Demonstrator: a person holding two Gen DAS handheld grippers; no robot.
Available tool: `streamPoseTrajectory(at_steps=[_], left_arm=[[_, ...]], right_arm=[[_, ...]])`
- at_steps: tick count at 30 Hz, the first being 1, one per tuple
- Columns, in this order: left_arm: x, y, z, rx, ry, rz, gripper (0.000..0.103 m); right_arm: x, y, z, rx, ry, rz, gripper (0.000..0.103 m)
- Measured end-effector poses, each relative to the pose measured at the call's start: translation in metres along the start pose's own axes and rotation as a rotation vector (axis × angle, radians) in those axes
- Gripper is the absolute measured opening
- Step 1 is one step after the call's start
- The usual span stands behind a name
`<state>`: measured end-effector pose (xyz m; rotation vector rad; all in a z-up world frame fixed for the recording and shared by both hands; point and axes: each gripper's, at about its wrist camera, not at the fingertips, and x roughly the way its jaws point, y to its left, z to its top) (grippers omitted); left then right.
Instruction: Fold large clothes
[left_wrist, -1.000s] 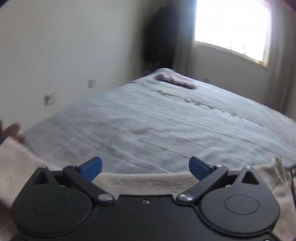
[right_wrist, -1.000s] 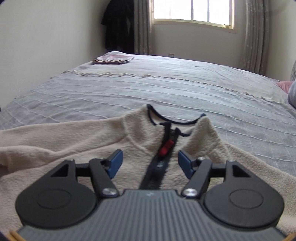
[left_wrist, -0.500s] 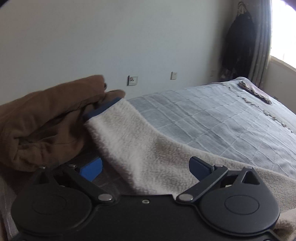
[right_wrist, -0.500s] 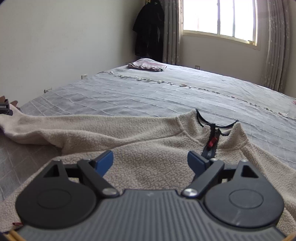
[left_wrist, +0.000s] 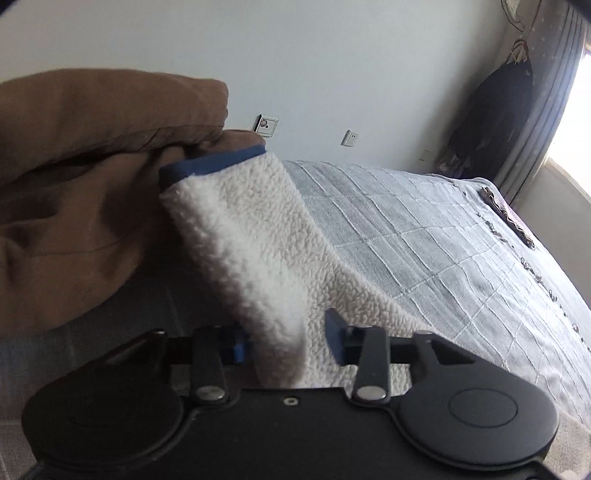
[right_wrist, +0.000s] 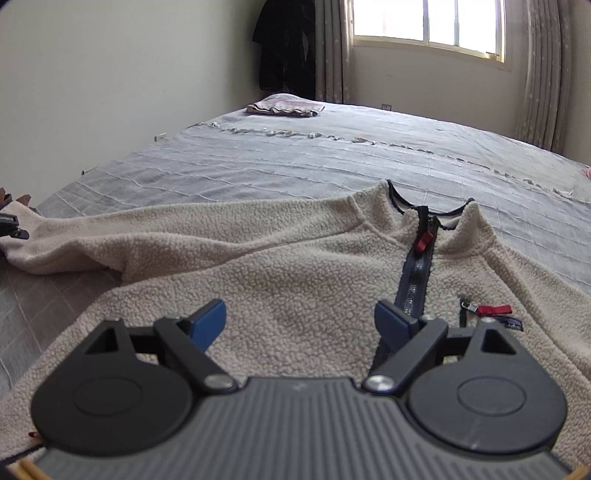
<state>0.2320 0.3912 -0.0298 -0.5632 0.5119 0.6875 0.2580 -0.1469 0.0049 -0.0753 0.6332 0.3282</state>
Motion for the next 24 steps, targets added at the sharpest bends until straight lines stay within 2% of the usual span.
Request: streamPoseTrajectory(at_steps=[3,6,10,14,15,17,20,24], left_arm=[[-0.016,-0.016,0.023,0.004,-0.073,-0.069,0.014],[-0.051,-0.047,0.053,0.048,-0.196,-0.177,0.013],[-0.105,-0.099,0.089,0.120,-0.334,-0.349,0.013],[-0.155,-0.146,0.109,0.162,-0.440,-0.570,0.013],[-0.167,-0.157,0.110,0.169,-0.456,-0.624,0.013],[-0.190,-0.180,0.111,0.188,-0.475,-0.730,0.013],[-0.217,-0.210,0.107,0.210,-0.460,-0.870,0.013],[-0.242,-0.241,0.091,0.261,-0.432,-1.005,0.013]], right_arm=[[-0.004,-0.005,-0.001,-0.005,0.000,-0.023,0.088],[-0.008,-0.014,-0.002,0.034,-0.003,-0.017,0.088],[-0.008,-0.022,-0.003,0.111,0.002,0.041,0.088],[-0.004,-0.020,-0.001,0.155,0.005,0.113,0.080],[-0.003,-0.019,0.000,0.162,0.002,0.128,0.077],[0.001,-0.017,0.006,0.184,-0.005,0.174,0.064],[0.018,-0.014,0.018,0.249,0.002,0.253,0.049],[0.050,-0.003,0.035,0.354,0.001,0.370,0.037]])
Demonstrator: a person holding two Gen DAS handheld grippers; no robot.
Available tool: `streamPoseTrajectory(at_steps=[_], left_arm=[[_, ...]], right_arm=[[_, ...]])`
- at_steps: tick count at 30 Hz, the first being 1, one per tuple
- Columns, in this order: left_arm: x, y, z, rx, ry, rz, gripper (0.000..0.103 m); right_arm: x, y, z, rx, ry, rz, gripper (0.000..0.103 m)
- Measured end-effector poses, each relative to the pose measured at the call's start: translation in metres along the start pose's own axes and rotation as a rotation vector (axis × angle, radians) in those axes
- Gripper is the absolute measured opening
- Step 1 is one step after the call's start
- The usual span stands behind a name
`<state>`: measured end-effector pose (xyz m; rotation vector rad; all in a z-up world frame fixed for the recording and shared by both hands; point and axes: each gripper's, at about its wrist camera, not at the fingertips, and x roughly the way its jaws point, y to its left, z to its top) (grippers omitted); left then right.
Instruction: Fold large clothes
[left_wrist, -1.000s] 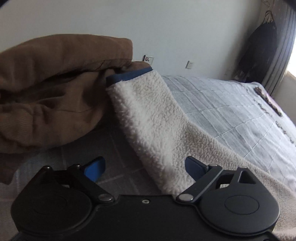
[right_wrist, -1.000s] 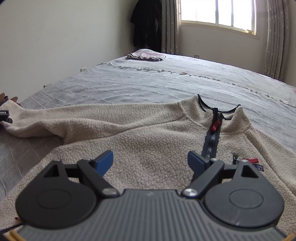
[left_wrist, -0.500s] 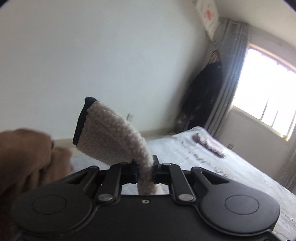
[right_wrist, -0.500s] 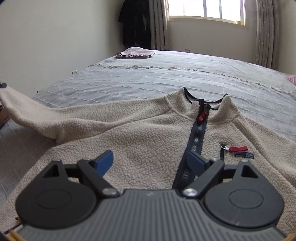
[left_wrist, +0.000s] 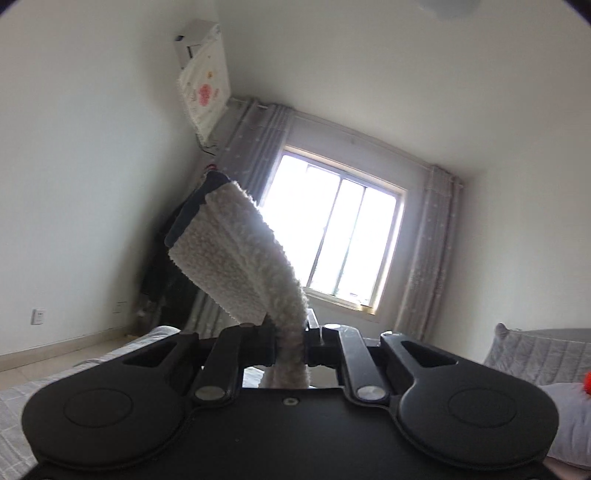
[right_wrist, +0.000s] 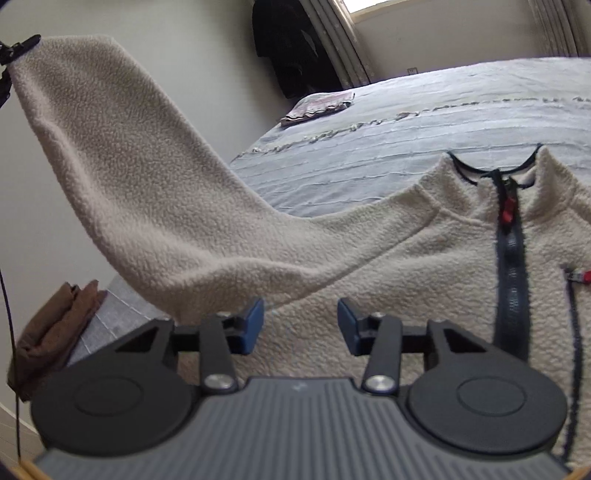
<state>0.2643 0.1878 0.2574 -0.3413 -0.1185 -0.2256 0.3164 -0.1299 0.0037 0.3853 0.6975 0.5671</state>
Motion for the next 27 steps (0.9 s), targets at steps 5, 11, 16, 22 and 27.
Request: streamPoseTrajectory(at_steps=[5,11,16,22,27], left_arm=[[-0.005,-0.031,-0.008,-0.016,0.046,-0.146,0.013],[0.011,-0.053,-0.051,0.000,0.244,-0.207,0.013],[0.011,-0.067,-0.072,-0.037,0.284,-0.270,0.013],[0.011,-0.113,-0.087,-0.072,0.315,-0.340,0.013],[0.020,-0.146,-0.135,-0.135,0.415,-0.368,0.014]], right_arm=[[0.081,0.020,0.007,0.137,0.086,0.151,0.026],[0.158,0.063,-0.011,0.076,0.179,-0.046,0.026],[0.119,0.031,-0.009,0.202,0.148,0.098,0.048],[0.024,-0.026,0.000,0.274,0.032,0.063,0.063],[-0.052,-0.081,-0.009,0.356,-0.046,-0.045,0.072]])
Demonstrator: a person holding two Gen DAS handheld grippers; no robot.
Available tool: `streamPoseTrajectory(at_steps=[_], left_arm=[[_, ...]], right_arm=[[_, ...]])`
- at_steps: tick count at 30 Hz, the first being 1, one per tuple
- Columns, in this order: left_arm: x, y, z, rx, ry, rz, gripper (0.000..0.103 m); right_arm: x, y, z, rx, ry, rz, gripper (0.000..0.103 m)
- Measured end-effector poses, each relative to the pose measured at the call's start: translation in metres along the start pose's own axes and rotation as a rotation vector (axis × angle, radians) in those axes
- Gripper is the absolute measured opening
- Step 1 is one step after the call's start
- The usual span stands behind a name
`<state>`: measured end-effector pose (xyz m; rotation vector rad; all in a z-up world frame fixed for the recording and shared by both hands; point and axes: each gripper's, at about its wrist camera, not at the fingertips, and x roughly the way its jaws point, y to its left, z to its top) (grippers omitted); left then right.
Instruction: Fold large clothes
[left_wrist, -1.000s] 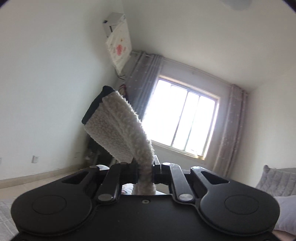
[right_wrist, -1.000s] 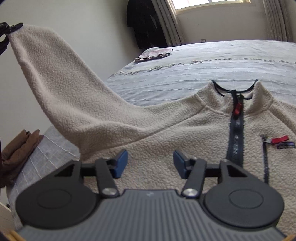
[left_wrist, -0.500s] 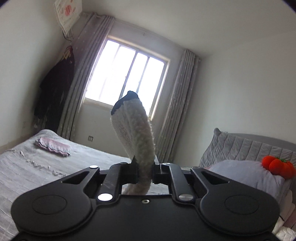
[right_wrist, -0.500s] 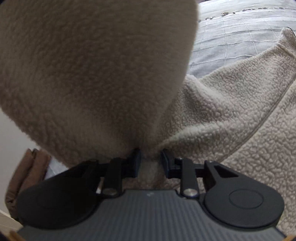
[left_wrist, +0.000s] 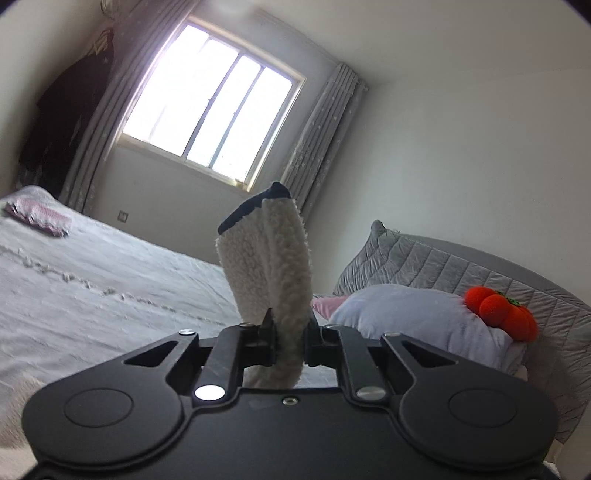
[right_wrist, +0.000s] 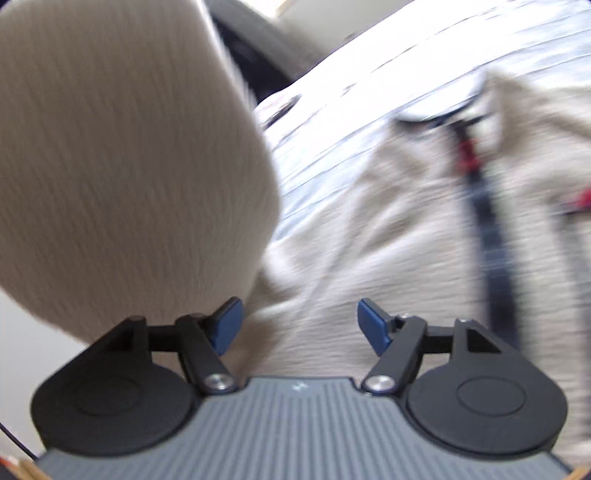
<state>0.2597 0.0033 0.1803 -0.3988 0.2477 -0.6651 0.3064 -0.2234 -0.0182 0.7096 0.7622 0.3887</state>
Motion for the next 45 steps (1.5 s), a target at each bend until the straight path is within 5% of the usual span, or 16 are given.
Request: streamPoseTrajectory(at_steps=[3,6,10,12,21,25,30,33,35,39,41,45], left_arm=[[0.026,-0.003,-0.039,-0.052,0.139,-0.035,0.016],[0.041,-0.009,-0.079,-0.028,0.344,-0.078,0.040],[0.010,-0.014,-0.111,0.073,0.361,-0.070,0.077],[-0.008,-0.007,-0.115,0.102,0.360,-0.046,0.080],[-0.067,0.117,-0.093,0.038,0.271,0.323,0.080],[-0.061,0.172,-0.085,0.021,0.284,0.454,0.078],[-0.026,0.224,-0.078,-0.077,0.338,0.471,0.077],[0.003,0.242,-0.075,-0.125,0.376,0.478,0.077],[0.020,0.248,-0.074,-0.137,0.390,0.476,0.072],[0.048,0.272,-0.083,-0.249,0.505,0.498,0.044],[0.046,0.272,-0.087,-0.255,0.479,0.468,0.025],[0.006,0.254,-0.090,-0.256,0.217,0.408,0.020]], right_arm=[[-0.039,-0.037,-0.001,0.064,-0.046,-0.029,0.075],[-0.075,-0.074,-0.001,0.133,-0.077,-0.054,0.076],[-0.110,-0.115,0.000,0.199,-0.099,-0.091,0.076],[-0.131,-0.130,-0.003,0.231,-0.119,-0.082,0.076],[-0.198,-0.181,-0.021,0.326,-0.223,-0.009,0.076],[-0.200,-0.181,-0.023,0.303,-0.194,-0.014,0.076],[-0.179,-0.148,-0.022,0.181,-0.135,-0.109,0.065],[-0.165,-0.128,-0.023,0.092,-0.114,-0.192,0.035],[-0.158,-0.112,-0.022,-0.002,-0.116,-0.270,0.012],[-0.165,-0.079,-0.016,-0.151,-0.190,-0.323,0.010],[-0.169,-0.064,-0.010,-0.212,-0.242,-0.324,0.009],[-0.167,-0.054,0.000,-0.288,-0.315,-0.341,0.009]])
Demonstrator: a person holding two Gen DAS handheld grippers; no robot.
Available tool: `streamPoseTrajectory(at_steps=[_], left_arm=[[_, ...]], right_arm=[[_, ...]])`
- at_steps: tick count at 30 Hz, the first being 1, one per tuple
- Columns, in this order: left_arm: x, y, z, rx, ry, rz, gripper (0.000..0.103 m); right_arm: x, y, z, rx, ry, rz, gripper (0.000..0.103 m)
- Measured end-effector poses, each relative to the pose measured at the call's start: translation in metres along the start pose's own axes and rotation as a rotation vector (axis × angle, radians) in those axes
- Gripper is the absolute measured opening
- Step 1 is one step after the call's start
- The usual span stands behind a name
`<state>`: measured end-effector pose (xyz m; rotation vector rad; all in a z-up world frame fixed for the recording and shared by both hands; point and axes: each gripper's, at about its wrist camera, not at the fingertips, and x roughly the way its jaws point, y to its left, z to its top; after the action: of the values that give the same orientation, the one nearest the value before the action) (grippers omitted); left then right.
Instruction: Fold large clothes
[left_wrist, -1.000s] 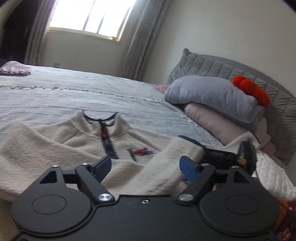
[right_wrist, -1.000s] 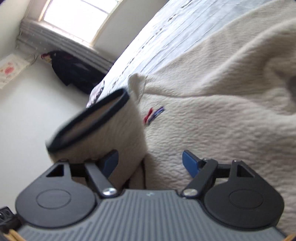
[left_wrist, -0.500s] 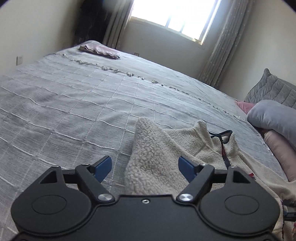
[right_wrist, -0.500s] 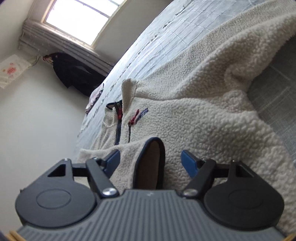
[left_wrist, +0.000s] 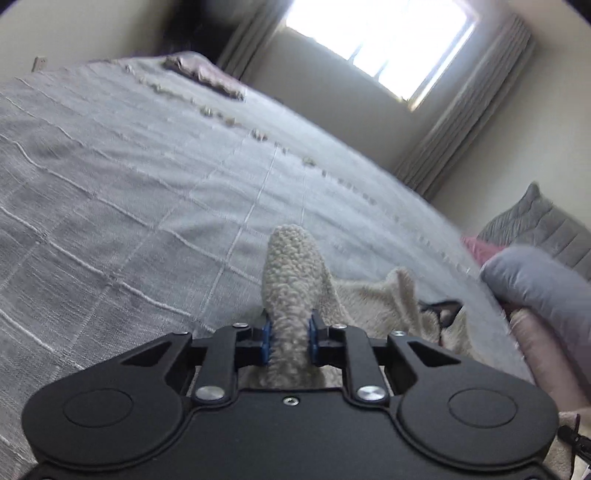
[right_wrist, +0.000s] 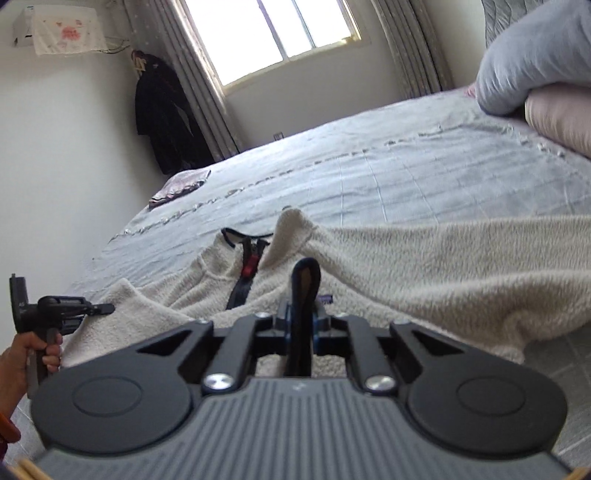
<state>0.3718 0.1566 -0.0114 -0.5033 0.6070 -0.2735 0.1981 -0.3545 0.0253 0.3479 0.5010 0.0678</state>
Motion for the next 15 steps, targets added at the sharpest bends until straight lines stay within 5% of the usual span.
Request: streamPoseTrajectory(at_steps=[2,6,8,10,15], left_arm=[[-0.007,0.004,-0.008,-0.017,-0.055,0.003,0.020],[0.007,0.011,-0.014,-0.016,0.044,0.057,0.033],[-0.011,0.009,-0.008,-0.030,-0.001,0.052,0.046],[-0.037,0.003,-0.004,0.055,-0.044,0.050,0.062],[-0.077,0.006,-0.013,0.242,0.009,0.052,0.062]], right_arm=[[0.013,-0.005,0.002,0.003,0.006,-0.036,0.009],[0.053,-0.029,-0.005,0.043,0.137,-0.132,0.012],[0.060,-0.030,-0.010,0.010,0.169,-0.212,0.027],[0.048,-0.025,-0.013,-0.013,0.121,-0.200,0.042],[0.026,-0.002,-0.020,-0.077,0.096,-0.121,0.045]])
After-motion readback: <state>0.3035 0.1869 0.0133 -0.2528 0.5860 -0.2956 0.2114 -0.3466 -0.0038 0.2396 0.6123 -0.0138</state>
